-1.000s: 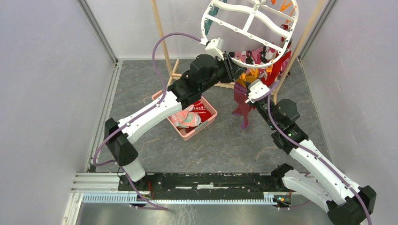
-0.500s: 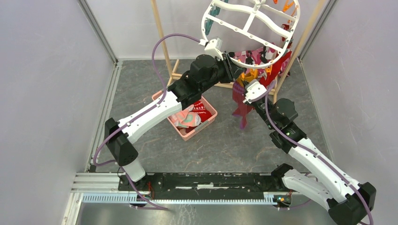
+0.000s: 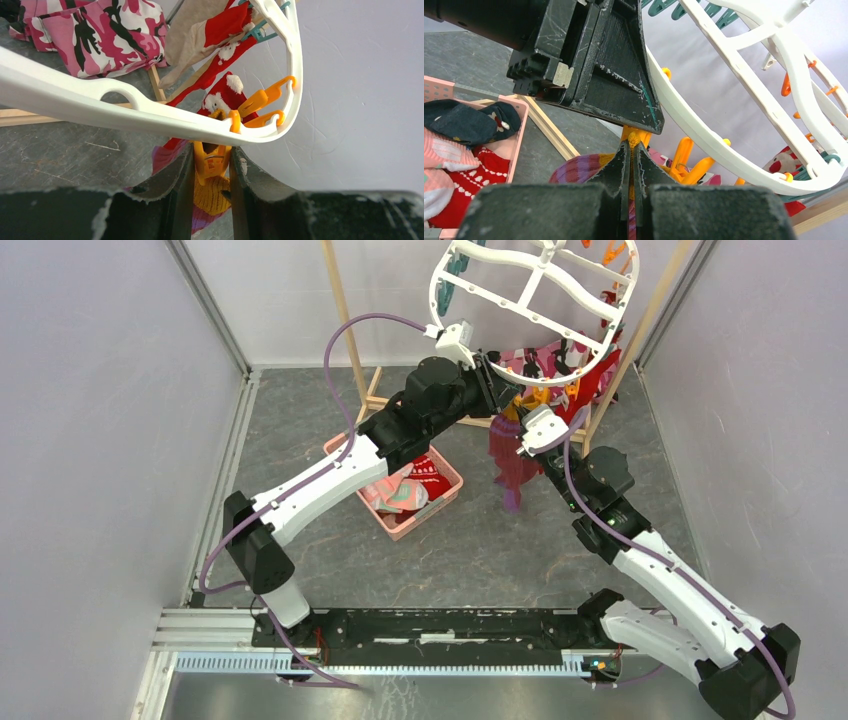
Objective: Clip the socks to the hanger
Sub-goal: Clamp the sock onto the hanger.
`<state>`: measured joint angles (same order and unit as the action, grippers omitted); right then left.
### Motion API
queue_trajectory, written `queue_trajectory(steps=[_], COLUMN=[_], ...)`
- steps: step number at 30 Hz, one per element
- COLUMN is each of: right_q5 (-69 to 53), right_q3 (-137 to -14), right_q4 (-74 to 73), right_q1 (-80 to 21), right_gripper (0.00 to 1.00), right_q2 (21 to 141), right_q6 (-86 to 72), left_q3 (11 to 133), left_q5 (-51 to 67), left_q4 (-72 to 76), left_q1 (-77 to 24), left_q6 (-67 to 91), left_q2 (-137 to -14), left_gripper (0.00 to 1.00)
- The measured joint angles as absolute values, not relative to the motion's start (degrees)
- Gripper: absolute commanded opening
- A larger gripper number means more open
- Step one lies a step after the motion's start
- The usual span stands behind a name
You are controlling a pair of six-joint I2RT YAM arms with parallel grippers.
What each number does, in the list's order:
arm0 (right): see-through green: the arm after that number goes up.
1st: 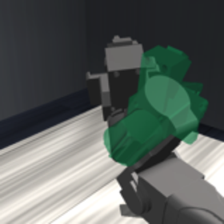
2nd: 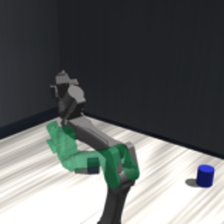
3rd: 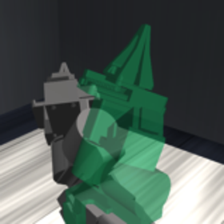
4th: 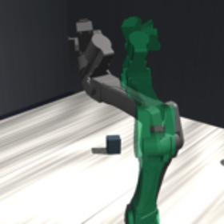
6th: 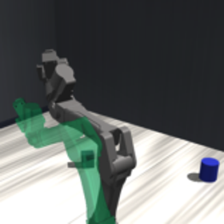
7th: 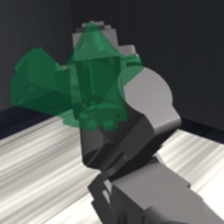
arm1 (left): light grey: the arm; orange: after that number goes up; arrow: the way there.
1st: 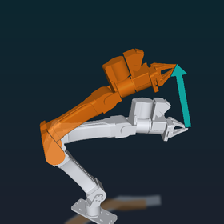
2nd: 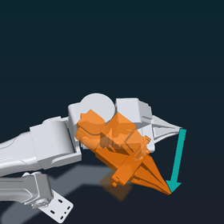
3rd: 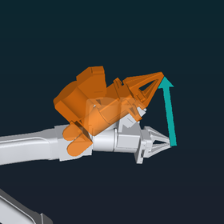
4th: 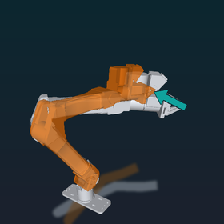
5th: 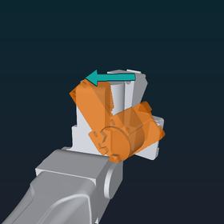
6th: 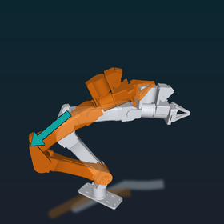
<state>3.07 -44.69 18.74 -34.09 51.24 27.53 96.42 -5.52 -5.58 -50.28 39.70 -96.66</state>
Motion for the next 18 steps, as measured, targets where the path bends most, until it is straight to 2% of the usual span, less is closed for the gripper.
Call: queue_trajectory(steps=[2,10,18], right_q5=[3.1,3.3,4.0], right_q3=[-44.7,-44.7,-44.7], right_q4=[18.8,18.4,17.8], right_q1=[-34.1,-34.1,-34.1], right_gripper=[0.00,0.00,0.00], right_q2=[51.3,51.3,50.8], right_q6=[27.5,27.6,28.4], left_q3=[96.3,95.5,94.4], left_q5=[-5.5,-5.5,-6.0], left_q4=[-5.4,-4.8,-4.6], left_q1=[-50.3,-50.3,-50.2], left_q6=[39.8,40.2,40.5], left_q2=[-96.7,-96.7,-96.6], left_gripper=[0.27,0.54,0.70])
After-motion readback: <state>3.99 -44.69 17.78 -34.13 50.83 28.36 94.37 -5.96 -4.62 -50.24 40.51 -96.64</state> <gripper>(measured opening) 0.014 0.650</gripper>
